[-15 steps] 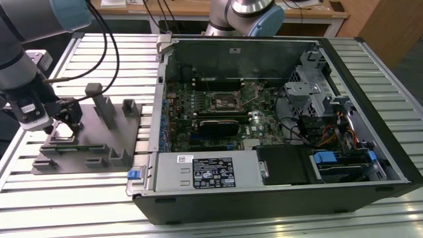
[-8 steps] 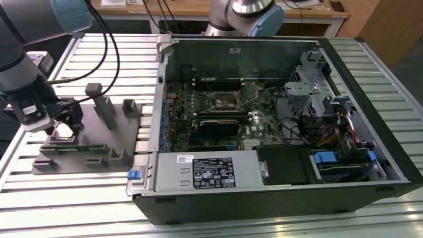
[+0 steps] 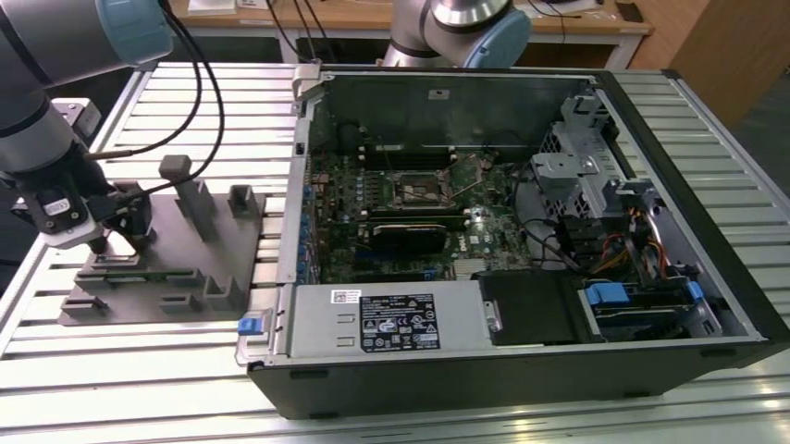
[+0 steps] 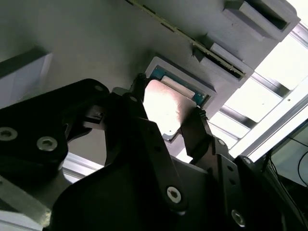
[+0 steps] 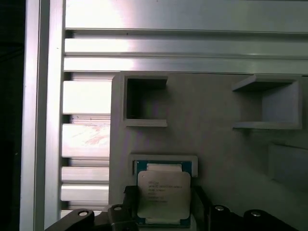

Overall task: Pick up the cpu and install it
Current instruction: 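Pick up the cpu and move it towards the insertion slot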

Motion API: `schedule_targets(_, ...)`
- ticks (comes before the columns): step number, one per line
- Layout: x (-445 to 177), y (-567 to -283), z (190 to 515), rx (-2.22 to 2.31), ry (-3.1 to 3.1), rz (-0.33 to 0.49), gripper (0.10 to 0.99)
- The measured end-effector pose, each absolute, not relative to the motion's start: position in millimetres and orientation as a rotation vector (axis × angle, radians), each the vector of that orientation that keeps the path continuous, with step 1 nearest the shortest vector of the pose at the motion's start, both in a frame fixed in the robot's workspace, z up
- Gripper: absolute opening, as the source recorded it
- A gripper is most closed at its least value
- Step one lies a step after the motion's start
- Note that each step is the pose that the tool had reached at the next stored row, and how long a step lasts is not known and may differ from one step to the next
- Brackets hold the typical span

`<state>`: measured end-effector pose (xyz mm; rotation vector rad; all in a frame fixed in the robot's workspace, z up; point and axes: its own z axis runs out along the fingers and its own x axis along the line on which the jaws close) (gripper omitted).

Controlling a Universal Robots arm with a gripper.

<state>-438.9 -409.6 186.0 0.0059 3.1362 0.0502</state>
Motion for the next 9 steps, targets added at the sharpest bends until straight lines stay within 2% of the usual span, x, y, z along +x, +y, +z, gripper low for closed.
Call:
schedule_targets(2, -438.9, -409.6, 185.6, 0.006, 3.136, 0.050, 0.584)
schedule_targets(3, -438.9, -409.6, 185.3, 0.006, 3.136, 0.050, 0.529)
schedule_targets(9, -438.8, -409.5, 185.4, 0.006, 3.135, 0.053, 0.529)
